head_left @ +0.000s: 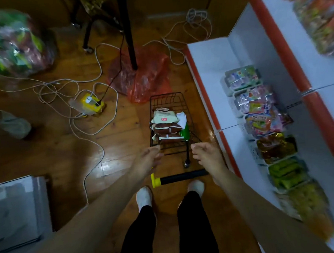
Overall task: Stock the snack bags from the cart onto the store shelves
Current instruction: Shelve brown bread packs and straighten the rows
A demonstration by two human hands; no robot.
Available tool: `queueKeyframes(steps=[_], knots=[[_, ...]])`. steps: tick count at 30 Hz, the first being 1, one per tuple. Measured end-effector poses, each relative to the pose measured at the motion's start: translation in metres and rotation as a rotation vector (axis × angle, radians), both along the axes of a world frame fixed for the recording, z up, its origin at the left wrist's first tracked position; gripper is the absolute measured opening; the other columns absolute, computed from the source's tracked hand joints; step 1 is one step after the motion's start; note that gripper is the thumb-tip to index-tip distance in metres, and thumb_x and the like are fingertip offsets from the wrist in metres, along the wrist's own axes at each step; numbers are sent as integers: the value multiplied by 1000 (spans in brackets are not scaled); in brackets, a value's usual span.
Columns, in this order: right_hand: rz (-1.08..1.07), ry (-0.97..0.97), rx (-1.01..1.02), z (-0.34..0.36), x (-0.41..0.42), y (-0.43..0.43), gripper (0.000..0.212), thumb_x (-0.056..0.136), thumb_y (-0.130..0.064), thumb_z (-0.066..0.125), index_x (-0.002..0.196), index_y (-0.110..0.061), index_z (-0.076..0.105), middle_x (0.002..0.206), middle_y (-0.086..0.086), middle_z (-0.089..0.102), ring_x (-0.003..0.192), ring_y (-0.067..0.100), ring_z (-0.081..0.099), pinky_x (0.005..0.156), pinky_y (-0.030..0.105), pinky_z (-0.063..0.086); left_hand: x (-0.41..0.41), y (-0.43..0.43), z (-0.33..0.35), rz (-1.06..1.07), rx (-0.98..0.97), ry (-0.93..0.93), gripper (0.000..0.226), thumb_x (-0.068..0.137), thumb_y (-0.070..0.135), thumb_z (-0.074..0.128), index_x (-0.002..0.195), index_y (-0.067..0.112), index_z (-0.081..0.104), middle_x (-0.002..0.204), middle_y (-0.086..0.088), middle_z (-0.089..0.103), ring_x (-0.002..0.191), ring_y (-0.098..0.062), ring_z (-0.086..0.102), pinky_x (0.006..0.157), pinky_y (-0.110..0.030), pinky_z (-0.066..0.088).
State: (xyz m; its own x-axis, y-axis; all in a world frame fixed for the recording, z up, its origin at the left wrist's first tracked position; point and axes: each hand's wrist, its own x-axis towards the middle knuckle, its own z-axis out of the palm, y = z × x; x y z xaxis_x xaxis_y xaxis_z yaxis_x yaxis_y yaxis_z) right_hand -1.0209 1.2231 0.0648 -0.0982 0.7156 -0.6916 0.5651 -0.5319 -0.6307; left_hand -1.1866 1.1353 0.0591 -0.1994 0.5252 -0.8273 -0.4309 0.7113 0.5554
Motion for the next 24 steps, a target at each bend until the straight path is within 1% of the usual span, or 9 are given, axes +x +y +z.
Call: queueKeyframes(steps=[2,6,8,11,12,14,16,20,24], knots=[[19,-14,-19,-26,-7,15,22,92,-31,59,108,-17,62,110,3,65,93,13,62,69,18,48,-3,15,-22,-7,-26,1,11,96,36,49,96,26,55,115,-5,65,106,-23,61,83,-33,44],[40,-75,-41,-75,-19,48,27,91,-35,60,113,-19,60,117,1,62,109,19,58,98,39,48,-8,48,-60,9,-75,5,12,97,34,48,99,25,56,113,-3,64,102,-18,61,75,-29,44],[58,-97,-50,-95,-26,67,33,91,-34,60,119,-17,57,119,1,60,111,19,56,100,39,46,-9,67,-74,49,-83,12,11,97,29,47,100,22,56,103,-2,63,89,-13,60,67,-23,43],[129,-122,-41,-118,-32,101,35,91,-29,61,122,-13,55,117,2,59,106,16,55,91,30,46,-9,97,-92,77,-90,60,9,97,20,48,98,15,56,94,-4,60,76,-13,55,54,-17,46],[159,-129,-29,-126,-32,110,36,91,-29,61,123,-12,54,118,3,59,105,17,55,90,31,46,-9,106,-99,64,-88,83,10,96,20,50,99,14,57,96,-4,62,80,-14,58,58,-19,49],[216,-159,-9,-145,-33,126,38,92,-29,60,125,-12,52,120,5,60,107,20,56,91,34,47,-9,121,-118,23,-49,166,9,94,22,53,93,17,60,104,-6,65,96,-22,62,78,-32,53],[251,-201,-11,-164,-36,140,39,92,-28,59,126,-11,51,122,7,59,110,22,56,91,35,47,-12,134,-139,-53,1,277,9,94,23,54,94,19,62,111,-5,65,107,-24,60,93,-38,49],[329,-293,34,-194,-45,150,43,93,-28,57,132,-12,47,127,8,57,114,23,55,91,34,48,-19,156,-180,-492,40,630,33,95,21,50,128,15,50,130,-6,57,117,-24,55,95,-40,48],[322,-338,221,-221,-62,142,55,92,-25,57,142,-14,37,138,5,49,126,23,48,98,33,45,-37,182,-218,-828,59,903,53,93,19,50,143,16,33,146,-8,40,134,-26,34,106,-37,36]])
